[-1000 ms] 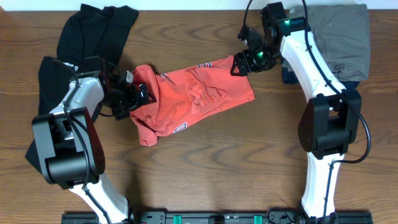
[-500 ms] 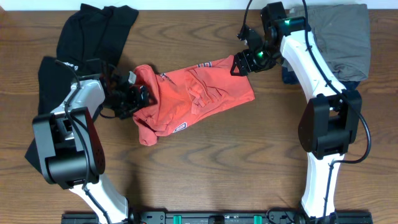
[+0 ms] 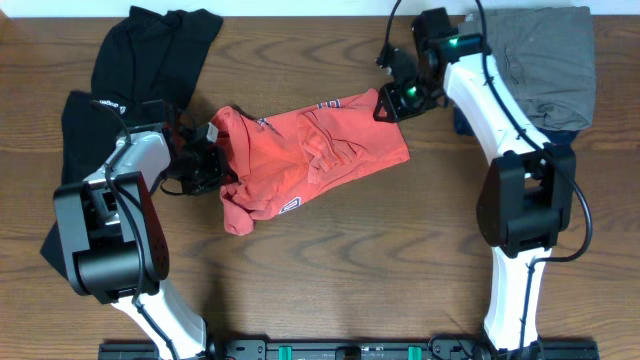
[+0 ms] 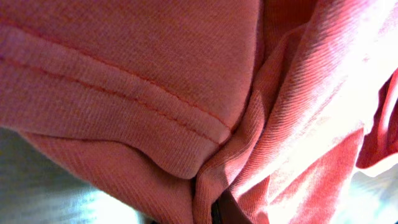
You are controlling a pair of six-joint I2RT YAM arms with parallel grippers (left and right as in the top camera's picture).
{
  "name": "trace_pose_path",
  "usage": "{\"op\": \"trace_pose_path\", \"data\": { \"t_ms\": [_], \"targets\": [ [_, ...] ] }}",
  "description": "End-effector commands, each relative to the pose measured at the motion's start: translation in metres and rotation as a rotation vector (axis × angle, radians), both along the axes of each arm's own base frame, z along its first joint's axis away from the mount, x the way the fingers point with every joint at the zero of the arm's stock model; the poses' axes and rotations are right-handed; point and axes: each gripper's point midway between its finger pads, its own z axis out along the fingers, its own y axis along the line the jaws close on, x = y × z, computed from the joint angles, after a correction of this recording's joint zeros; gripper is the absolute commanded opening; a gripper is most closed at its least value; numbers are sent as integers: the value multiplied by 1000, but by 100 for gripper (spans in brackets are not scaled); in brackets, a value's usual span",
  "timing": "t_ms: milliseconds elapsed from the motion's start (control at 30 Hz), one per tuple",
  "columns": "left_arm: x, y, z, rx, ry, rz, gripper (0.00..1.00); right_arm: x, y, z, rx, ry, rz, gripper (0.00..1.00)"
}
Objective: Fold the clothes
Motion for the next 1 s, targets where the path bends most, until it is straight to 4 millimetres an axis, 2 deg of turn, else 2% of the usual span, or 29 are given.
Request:
{"op": "trace_pose_path", "data": {
  "t_ms": [0,133,333,467,600,733,833,967],
  "targets": [
    [7,11,16,30,-28,10,6,-9,11,4,50,14,-10,11],
    [13,19,47,46,-75,28,6,-13,16,-13,91,39,-27,4],
    [10,28,91,113,-146,37,6,-16,17,-38,109,47,-60,3],
    [1,26,112,126,-170,17,6,-17,17,-53,117,48,-85,3],
    [-4,24,121,126,-164,1,6,-21,18,-60,126,54,-88,2],
    [-4,8,122,123,-171,-47,6,-23,22,-60,138,58,-78,2],
    [0,-15,123,122,-201,-112,6,-25,25,-60,141,59,-72,2],
    [9,-56,128,112,-269,-201,6,-24,26,-60,143,61,-77,2]
  ]
}}
